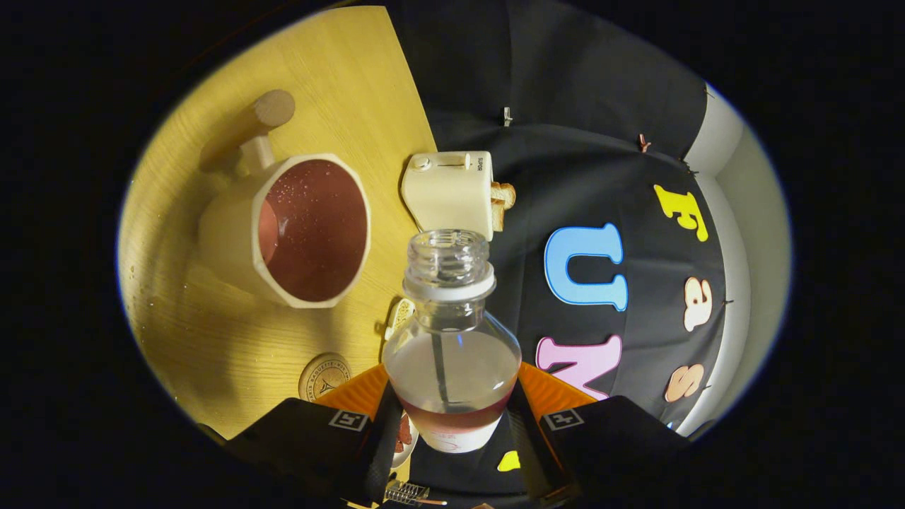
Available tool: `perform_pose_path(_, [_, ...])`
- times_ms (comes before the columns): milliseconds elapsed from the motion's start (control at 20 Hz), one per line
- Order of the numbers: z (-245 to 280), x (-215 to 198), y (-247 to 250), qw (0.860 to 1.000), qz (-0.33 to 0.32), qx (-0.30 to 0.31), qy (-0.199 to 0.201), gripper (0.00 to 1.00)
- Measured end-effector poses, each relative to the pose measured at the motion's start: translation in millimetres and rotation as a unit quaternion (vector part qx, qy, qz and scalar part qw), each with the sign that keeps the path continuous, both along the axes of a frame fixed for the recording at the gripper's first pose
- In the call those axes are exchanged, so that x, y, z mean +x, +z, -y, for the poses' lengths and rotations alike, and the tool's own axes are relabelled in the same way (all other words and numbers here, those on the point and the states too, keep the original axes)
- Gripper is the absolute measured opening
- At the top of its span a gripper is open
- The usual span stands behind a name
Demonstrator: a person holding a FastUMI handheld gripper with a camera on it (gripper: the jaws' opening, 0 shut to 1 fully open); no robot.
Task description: Take the bottle from table, then pour the juice into the cup, finally place the bottle on the coaster
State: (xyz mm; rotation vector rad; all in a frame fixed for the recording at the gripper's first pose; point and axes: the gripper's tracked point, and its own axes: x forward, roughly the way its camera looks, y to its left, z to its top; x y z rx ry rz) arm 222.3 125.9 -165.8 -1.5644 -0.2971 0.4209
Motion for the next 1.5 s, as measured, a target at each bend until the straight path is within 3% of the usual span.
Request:
perform_pose_path(1000, [-5.7,12.6,-7.2,0.986,0.053,-0.147,0.060,0.74])
perform_pose_path(1500, [1.3,14.5,-10.3,0.979,0.056,-0.185,0.060,0.74])
